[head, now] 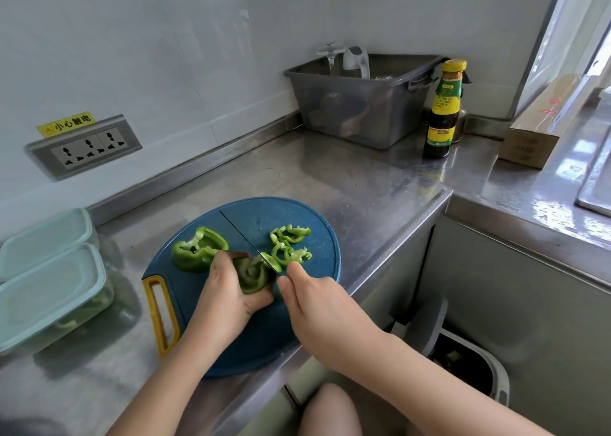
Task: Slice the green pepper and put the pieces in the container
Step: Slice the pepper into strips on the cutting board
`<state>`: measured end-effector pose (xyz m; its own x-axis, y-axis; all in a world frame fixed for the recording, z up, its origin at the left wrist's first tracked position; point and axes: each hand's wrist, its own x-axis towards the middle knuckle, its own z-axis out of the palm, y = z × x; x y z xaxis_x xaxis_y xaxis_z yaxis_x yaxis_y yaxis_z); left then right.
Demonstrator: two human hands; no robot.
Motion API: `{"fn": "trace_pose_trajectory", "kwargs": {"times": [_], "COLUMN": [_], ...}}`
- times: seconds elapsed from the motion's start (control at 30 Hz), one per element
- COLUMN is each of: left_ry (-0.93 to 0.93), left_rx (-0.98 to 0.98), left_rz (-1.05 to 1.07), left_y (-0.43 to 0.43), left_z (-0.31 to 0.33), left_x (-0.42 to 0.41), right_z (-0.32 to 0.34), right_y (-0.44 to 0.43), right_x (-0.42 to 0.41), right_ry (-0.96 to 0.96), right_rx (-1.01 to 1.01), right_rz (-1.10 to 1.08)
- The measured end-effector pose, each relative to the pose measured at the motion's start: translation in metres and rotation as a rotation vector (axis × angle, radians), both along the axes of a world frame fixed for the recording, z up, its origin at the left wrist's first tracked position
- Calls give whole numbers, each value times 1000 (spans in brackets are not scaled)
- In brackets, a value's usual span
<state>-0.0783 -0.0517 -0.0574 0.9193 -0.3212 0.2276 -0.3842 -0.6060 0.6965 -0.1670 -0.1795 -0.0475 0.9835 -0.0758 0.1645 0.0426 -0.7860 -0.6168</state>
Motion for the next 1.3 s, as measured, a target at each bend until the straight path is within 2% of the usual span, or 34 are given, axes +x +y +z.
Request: {"fn": "trace_pose_trajectory", "kwargs": {"times": [0.4,0.57,0.63,0.67,0.9,1.0,1.1,1.2,1.3], "left_ry": [44,76,39,-1,-2,-5,30,63,32], "left_rx": [23,8,35,71,52,55,47,11,40], "left_rz": [-1,-33,-38,-39,-62,-53,-28,25,49], "left_y": [2,1,2,2,14,21,23,22,21], "left_z": [2,1,-1,-2,5,10,11,11,13], "left_x": [3,5,5,5,-3,0,3,3,0], "right_z": [5,11,17,20,43,42,42,36,24], "right_y": [1,-5,-5,-4,1,-21,-32,-19,0], "right_x": [-12,3,15,23,55,52,34,11,-10], "right_ry": [90,171,211,223,334,357,277,105,48], "right_rx": [-199,-35,14,101,2,126,255,134,91], "right_rz": [0,18,37,6,24,-19,-20,-34,-26]}}
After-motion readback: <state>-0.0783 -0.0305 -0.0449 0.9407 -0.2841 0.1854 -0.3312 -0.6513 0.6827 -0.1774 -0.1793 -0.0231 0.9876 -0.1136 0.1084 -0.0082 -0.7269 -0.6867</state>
